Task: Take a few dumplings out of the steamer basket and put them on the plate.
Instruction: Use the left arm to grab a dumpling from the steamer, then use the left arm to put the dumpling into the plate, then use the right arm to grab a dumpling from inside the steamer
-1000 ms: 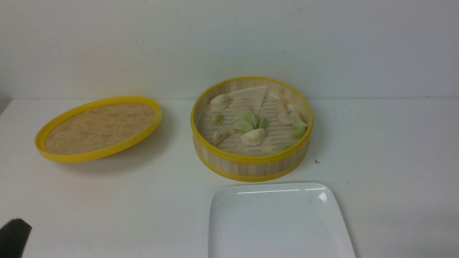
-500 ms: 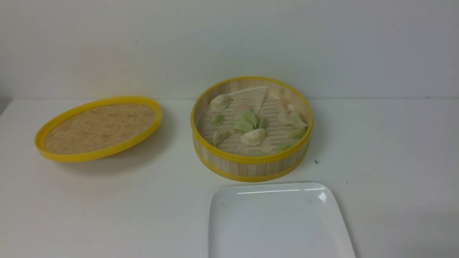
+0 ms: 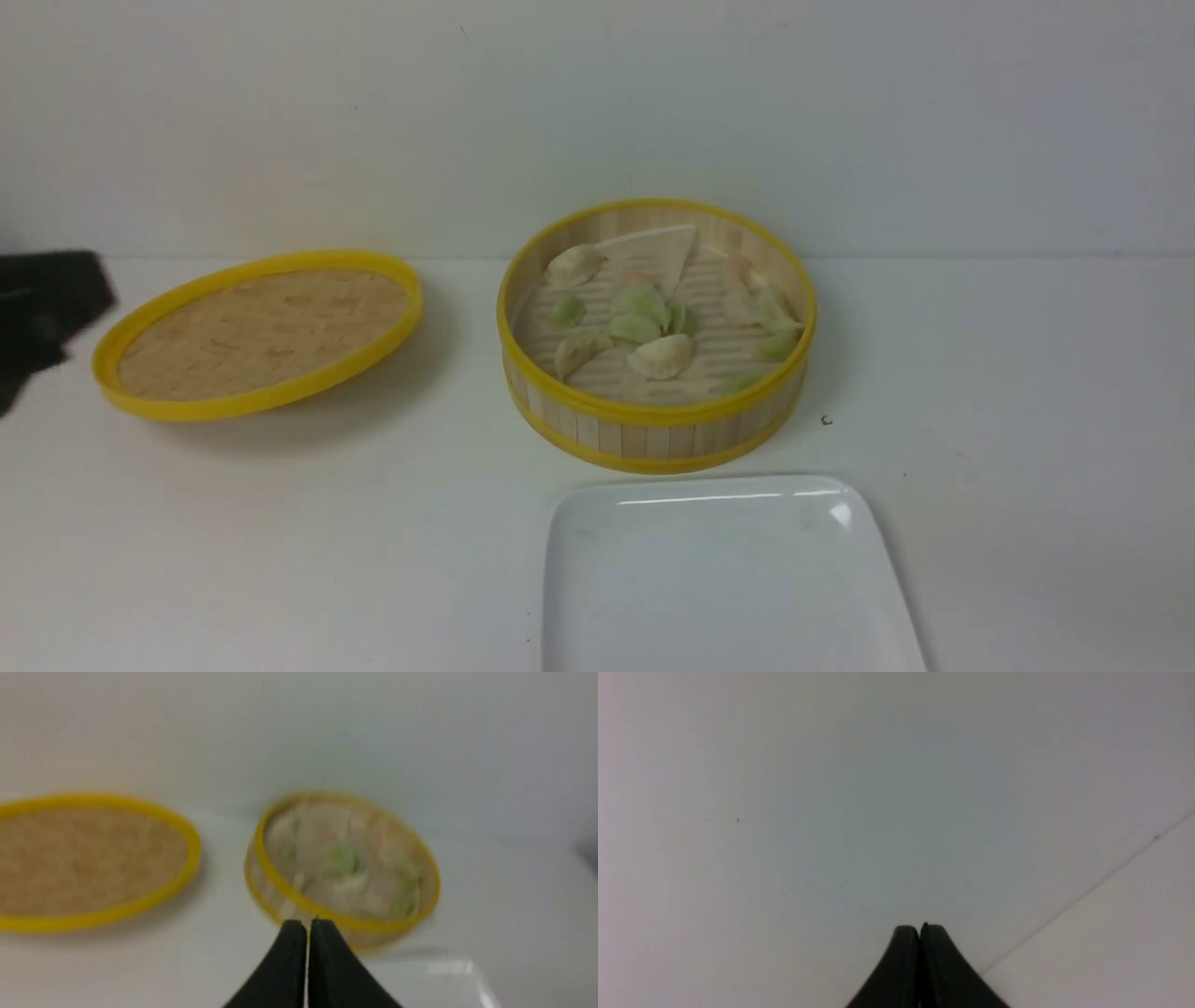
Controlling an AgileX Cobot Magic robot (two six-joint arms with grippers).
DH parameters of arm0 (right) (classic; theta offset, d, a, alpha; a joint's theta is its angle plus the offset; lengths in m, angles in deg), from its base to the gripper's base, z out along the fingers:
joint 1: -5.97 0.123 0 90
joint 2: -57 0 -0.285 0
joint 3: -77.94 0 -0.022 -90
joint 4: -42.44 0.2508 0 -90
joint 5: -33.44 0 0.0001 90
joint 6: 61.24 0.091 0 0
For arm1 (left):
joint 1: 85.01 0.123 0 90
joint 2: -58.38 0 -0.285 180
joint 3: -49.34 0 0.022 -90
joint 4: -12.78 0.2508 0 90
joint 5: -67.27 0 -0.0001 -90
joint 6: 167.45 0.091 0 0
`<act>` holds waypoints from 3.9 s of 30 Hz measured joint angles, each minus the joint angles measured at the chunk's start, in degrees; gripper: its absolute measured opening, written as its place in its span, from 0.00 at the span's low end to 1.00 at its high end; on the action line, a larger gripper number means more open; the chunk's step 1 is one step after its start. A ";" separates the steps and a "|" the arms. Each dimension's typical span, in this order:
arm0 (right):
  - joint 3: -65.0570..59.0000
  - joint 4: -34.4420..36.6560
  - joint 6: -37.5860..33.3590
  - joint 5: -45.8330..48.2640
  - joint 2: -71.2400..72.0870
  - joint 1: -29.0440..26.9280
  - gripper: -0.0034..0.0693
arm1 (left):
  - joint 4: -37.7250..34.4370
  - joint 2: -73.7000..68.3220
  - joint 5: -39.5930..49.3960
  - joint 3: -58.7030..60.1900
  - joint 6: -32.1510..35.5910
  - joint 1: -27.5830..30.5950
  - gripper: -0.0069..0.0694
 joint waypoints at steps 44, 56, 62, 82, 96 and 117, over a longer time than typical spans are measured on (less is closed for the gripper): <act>45.29 -0.87 -29.60 57.04 -45.59 0.00 0.03 | 20.52 -81.01 0.06 -50.85 12.02 -19.15 0.72; 45.29 0.94 -30.32 57.09 -45.59 0.00 0.03 | 22.99 -85.92 9.87 -60.54 3.92 -19.15 0.30; 45.29 1.05 -31.57 57.14 -45.59 0.00 0.03 | 22.05 -80.03 21.59 -68.86 3.35 -19.15 0.32; 45.29 1.28 -31.75 57.20 -45.59 0.00 0.03 | 8.27 -70.30 25.30 -39.47 9.11 -35.21 0.32; 54.79 1.28 -32.31 57.08 -54.01 0.00 0.03 | 12.86 -74.43 24.47 -42.00 8.39 -36.58 0.68; 94.03 -10.05 -33.26 57.70 -104.63 20.47 0.17 | 17.08 -33.97 25.80 -18.89 -3.43 -28.48 0.08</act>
